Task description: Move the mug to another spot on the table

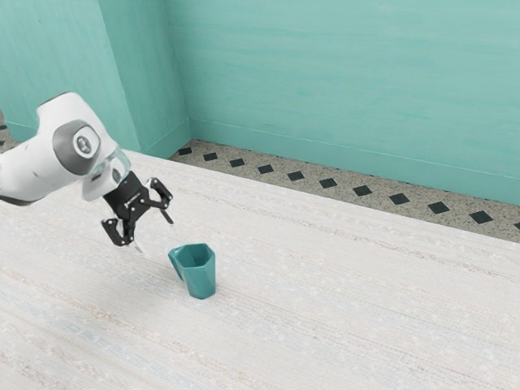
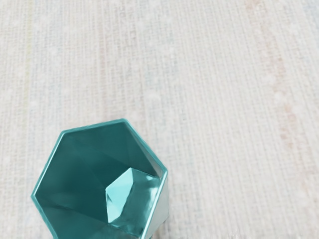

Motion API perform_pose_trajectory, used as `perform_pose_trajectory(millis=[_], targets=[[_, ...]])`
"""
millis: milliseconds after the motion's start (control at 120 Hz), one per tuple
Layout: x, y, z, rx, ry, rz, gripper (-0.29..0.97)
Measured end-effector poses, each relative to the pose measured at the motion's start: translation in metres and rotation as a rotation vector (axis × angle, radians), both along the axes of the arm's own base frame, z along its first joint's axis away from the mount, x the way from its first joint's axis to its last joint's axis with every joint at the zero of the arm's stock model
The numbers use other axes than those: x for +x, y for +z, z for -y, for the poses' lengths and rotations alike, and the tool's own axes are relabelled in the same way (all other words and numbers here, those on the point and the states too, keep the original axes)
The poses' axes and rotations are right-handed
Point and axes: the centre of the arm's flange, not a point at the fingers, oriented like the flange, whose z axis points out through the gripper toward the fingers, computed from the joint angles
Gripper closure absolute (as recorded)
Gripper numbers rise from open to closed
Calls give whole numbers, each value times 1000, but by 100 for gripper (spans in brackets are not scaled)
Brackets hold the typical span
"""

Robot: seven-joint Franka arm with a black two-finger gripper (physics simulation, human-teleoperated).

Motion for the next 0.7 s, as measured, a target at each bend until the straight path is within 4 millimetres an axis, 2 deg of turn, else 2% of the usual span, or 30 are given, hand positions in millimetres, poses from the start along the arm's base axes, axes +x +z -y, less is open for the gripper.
perform_pose_trajectory(millis=[33, 125, 200, 275, 383, 475, 592, 700], targets=[[6, 13, 16, 49, -37, -10, 1], [24, 48, 77, 150, -129, -36, 1], [34, 61, 109, 200, -142, -73, 0], [45, 76, 128, 242, -113, -107, 0], [46, 98, 153, 279, -55, -143, 0], [49, 138, 172, 310, -7, -122, 0], [44, 176, 193, 339, 45, -102, 0], [38, 201, 211, 345, 85, -96, 0]])
